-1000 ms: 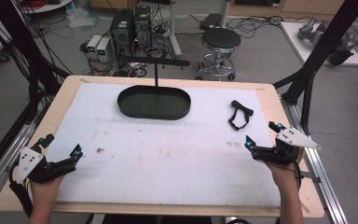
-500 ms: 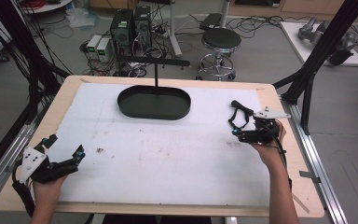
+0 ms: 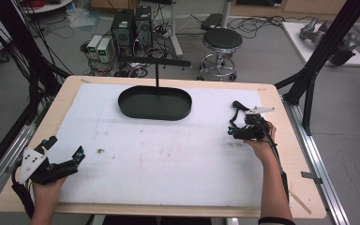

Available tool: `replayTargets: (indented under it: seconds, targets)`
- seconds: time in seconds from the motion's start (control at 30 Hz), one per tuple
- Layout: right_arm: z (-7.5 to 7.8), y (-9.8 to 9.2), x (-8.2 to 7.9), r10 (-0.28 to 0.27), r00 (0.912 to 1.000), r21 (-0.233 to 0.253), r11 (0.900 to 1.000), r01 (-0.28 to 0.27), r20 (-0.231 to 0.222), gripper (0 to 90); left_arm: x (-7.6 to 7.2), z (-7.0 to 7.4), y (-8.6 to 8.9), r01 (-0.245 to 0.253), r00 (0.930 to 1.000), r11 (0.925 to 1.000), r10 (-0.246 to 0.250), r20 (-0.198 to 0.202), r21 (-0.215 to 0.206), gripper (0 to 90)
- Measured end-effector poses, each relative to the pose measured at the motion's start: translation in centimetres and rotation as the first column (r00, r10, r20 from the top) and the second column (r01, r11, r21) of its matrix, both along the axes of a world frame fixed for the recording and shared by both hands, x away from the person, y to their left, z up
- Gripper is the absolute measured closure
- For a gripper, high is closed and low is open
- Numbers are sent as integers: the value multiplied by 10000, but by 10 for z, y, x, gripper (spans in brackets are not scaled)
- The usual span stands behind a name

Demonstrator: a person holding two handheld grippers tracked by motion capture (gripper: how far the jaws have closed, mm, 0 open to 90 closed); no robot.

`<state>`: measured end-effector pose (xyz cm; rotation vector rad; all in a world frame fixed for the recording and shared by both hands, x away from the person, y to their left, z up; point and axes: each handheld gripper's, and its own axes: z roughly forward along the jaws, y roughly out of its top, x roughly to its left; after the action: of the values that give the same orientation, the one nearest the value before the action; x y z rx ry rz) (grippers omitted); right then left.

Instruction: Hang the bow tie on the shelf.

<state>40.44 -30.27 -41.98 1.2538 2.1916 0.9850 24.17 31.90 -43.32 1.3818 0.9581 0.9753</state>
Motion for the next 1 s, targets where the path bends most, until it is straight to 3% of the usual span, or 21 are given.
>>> replayTargets:
  seconds: [0.17, 0.2, 0.33, 0.57, 1.0]
  targets:
    - [-8, -1, 8, -275, 9994, -32, 9996, 274, -225, 200, -1, 0, 0, -19, 10000, 10000, 19, -10, 17, 24]
    - [-11, 0, 9, -378, 9987, -130, 9992, 373, -347, 256, -1, -1, 1, -28, 10000, 10000, 28, -23, -1, 24]
    - [-15, 2, 11, -408, 9989, -399, 9984, 399, -223, 317, -2, -1, 2, -35, 10000, 10000, 35, -63, 20, 24]
    - [-19, 4, 14, -823, 9965, -414, 9958, 815, -168, 470, -3, -1, 2, -59, 10000, 10000, 59, -31, 17, 24]
    - [-24, 0, 16, -1327, 9891, 149, 9909, 1339, -641, 762, -5, -1, 4, -104, 9999, 9999, 105, -29, 12, 24]
